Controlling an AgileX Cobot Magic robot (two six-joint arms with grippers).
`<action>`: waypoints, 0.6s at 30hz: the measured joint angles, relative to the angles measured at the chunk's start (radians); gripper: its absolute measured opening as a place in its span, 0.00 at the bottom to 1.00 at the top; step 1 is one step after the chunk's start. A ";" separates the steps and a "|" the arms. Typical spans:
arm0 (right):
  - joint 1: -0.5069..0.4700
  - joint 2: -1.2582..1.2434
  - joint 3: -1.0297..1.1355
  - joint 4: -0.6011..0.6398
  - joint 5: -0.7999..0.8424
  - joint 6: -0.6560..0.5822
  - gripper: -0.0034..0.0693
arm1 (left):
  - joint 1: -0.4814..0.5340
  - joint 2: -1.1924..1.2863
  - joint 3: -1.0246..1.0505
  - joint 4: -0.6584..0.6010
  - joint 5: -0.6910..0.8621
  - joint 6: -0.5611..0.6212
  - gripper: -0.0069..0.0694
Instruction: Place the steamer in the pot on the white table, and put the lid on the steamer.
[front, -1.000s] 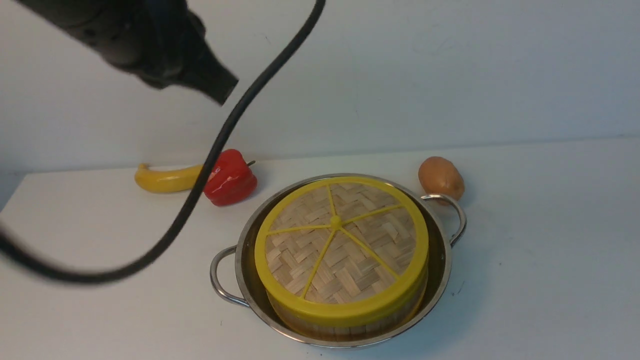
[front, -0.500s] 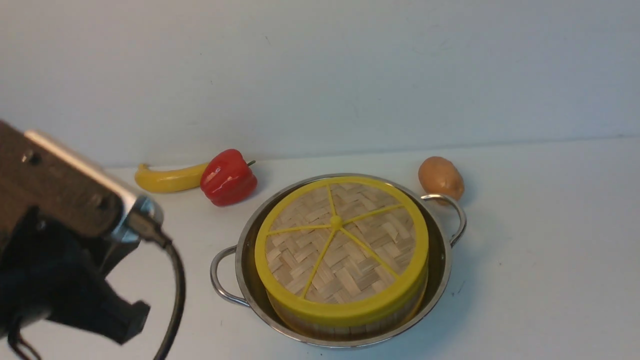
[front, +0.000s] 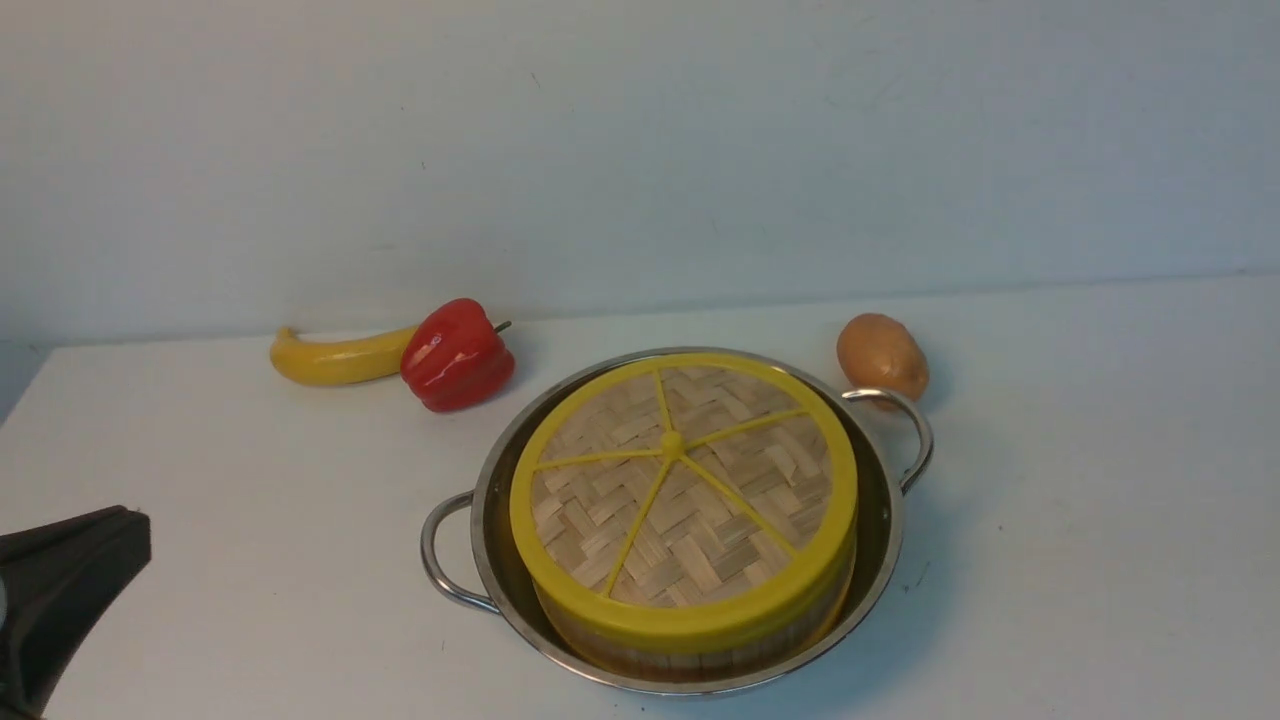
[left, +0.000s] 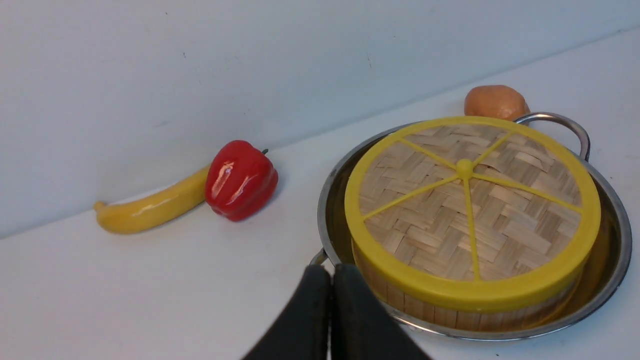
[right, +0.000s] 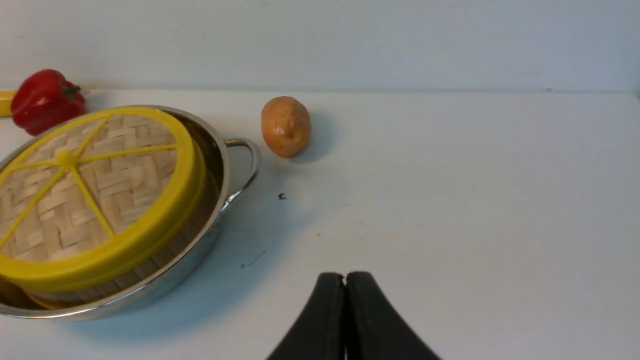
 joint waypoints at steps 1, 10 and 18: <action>0.000 0.000 0.000 0.021 0.000 0.001 0.09 | 0.000 0.000 0.000 0.000 0.000 0.001 0.09; 0.000 0.000 0.001 0.130 0.000 0.003 0.14 | 0.000 -0.001 0.000 0.021 0.001 0.012 0.10; 0.000 0.000 0.001 0.168 0.000 0.003 0.18 | 0.180 -0.067 0.164 0.188 -0.150 -0.017 0.11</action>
